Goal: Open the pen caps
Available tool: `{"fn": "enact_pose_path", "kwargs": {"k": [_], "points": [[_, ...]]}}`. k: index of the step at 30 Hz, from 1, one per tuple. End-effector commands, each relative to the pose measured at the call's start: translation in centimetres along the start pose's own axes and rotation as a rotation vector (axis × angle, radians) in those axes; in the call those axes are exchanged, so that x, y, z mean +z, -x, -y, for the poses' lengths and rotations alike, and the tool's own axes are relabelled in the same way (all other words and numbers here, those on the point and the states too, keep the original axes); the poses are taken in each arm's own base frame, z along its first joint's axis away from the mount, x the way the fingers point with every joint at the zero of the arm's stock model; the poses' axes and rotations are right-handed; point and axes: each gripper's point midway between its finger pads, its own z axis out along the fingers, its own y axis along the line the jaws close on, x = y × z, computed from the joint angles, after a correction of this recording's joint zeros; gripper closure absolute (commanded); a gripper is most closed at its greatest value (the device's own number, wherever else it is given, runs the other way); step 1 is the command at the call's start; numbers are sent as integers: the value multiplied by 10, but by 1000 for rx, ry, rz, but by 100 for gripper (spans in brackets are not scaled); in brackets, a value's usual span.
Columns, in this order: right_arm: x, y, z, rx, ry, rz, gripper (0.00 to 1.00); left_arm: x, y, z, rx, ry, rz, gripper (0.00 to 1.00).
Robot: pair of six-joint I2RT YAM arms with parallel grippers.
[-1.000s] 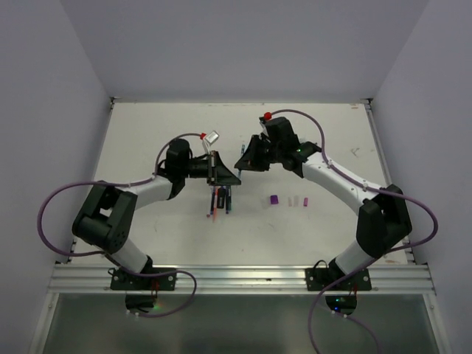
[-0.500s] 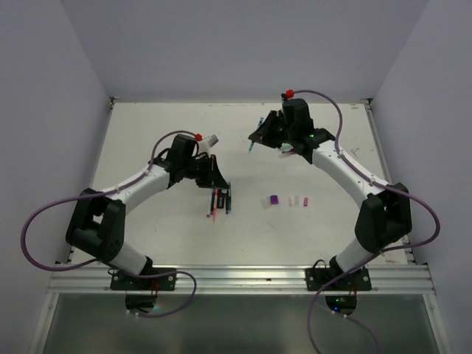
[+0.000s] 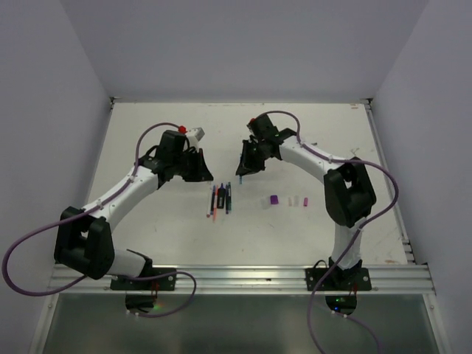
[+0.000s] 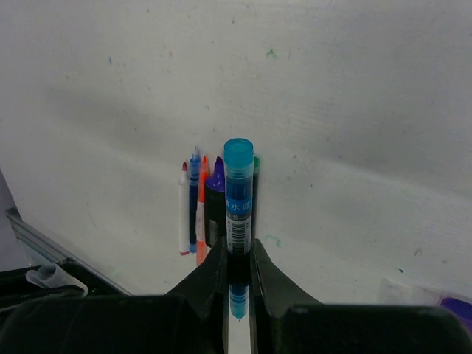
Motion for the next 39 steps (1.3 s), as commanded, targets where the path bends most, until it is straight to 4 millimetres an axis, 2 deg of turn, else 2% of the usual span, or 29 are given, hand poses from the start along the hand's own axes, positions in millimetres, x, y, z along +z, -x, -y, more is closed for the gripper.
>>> {"fn": "enact_pose_path", "kwargs": {"k": [1, 4, 8, 17, 24, 31, 37, 39], "points": [[-1, -19, -15, -53, 43, -63, 100, -4, 9, -3, 11, 12, 18, 100], [8, -27, -15, -56, 35, -91, 100, -1, 3, -3, -5, 2, 0, 100], [27, -41, -2, -45, -21, -154, 100, -4, 8, -2, 4, 2, 21, 100], [45, -58, 11, -70, -52, -209, 98, -7, 3, -6, 7, 9, 9, 100], [53, -69, 11, -69, -61, -239, 89, -6, -4, -8, -2, 4, -6, 100], [59, -86, 10, -75, -68, -268, 82, -6, -2, -7, 4, 0, -1, 100], [59, -87, 6, -79, -67, -263, 68, -6, -1, -5, 11, -8, -4, 100], [58, -85, 5, -79, -66, -259, 66, -6, -2, -5, 12, -8, -5, 100]]}}
